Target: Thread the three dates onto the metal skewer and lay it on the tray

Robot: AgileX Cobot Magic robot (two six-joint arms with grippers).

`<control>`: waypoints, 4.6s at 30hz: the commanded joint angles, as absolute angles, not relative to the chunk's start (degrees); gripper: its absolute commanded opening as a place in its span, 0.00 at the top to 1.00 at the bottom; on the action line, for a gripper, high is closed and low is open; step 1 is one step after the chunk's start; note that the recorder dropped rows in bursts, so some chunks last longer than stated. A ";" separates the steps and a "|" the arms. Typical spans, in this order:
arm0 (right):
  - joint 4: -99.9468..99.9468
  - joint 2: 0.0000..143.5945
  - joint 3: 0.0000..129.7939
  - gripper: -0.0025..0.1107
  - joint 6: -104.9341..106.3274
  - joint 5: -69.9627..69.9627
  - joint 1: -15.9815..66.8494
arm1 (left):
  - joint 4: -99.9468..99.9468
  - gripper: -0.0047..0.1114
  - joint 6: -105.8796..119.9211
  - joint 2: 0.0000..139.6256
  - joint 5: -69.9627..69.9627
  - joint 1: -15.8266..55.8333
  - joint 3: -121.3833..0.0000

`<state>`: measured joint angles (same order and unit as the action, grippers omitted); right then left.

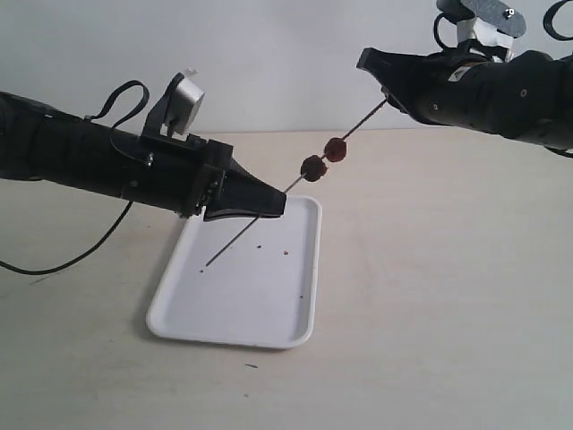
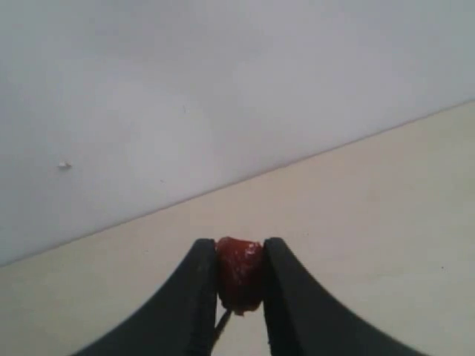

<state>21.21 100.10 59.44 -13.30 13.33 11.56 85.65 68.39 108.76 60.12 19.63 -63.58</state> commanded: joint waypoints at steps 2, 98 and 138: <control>20.86 100.17 59.29 0.77 -18.25 14.76 11.36 | 86.98 0.96 68.09 108.54 58.16 19.84 -63.34; 11.68 100.17 59.29 0.80 -26.16 9.10 11.36 | 99.95 0.96 77.69 114.38 40.18 29.77 -75.23; 11.69 97.25 59.29 0.36 -18.75 4.75 6.25 | 84.65 0.96 68.46 113.37 42.19 22.07 -71.18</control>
<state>12.35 99.12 59.44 -22.08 5.69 6.53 85.55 68.92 114.46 43.50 22.89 -72.83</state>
